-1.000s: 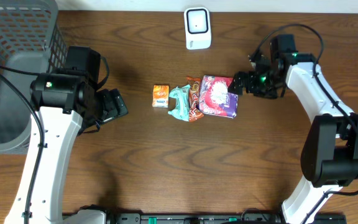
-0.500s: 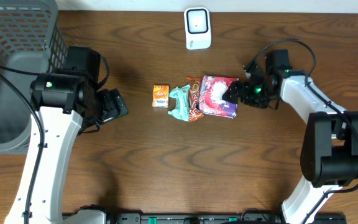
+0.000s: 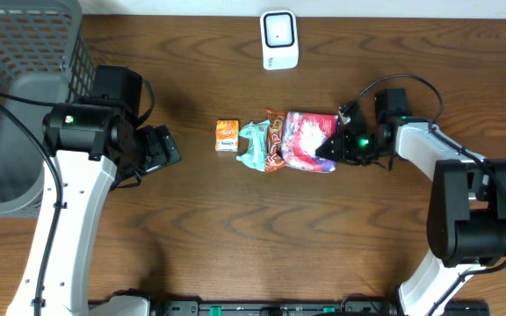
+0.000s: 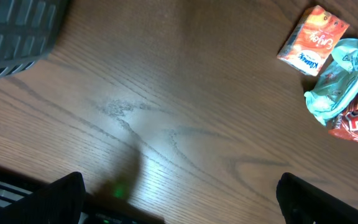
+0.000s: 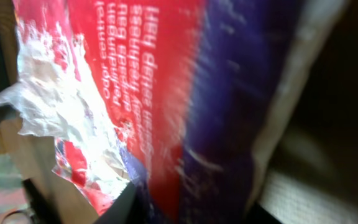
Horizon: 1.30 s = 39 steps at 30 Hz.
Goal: Scan the item barcode
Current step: 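Grasp the purple pack with the right gripper and lift it rightward, then lower the purple pack onto the table right of the red bar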
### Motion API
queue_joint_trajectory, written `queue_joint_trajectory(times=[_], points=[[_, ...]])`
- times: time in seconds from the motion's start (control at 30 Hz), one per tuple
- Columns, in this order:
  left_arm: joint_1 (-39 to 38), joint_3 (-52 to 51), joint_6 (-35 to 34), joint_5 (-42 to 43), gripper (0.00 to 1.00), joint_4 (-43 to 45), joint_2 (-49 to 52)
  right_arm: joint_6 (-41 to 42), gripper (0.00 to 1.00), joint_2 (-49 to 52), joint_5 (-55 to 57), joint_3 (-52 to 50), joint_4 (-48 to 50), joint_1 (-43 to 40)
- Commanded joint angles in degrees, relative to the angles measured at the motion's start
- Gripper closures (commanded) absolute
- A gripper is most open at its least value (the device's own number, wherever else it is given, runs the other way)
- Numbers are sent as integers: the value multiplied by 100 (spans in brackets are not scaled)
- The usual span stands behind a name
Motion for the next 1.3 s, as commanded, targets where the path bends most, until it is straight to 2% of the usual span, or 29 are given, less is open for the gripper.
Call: queue_joint_trajectory(times=[0.0, 0.03, 0.33, 0.43, 0.6, 0.9, 1.07, 1.27], points=[[20, 20, 17, -33, 2, -15, 28, 55, 93, -393, 31, 391, -321, -155], [20, 20, 17, -33, 2, -15, 28, 55, 99, -472, 297, 546, -551, -184], [20, 20, 15, -31, 2, -15, 28, 7, 99, -1099, 3257, 1976, -2437, -101], [20, 20, 17, -33, 2, -15, 28, 66, 99, -1207, 4542, 2177, -2870, 4], [20, 20, 15, -31, 2, -15, 28, 719, 99, -1185, 6461, 2138, -3215, 157], [20, 20, 15, -31, 2, -15, 28, 807, 99, -754, 6824, 1676, -2671, 164], [20, 20, 17, -31, 2, -15, 28, 916, 98, -321, 6839, 1672, -2542, 494], [20, 20, 15, -33, 2, -15, 28, 920, 74, -111, 6839, 1672, -2472, 1060]])
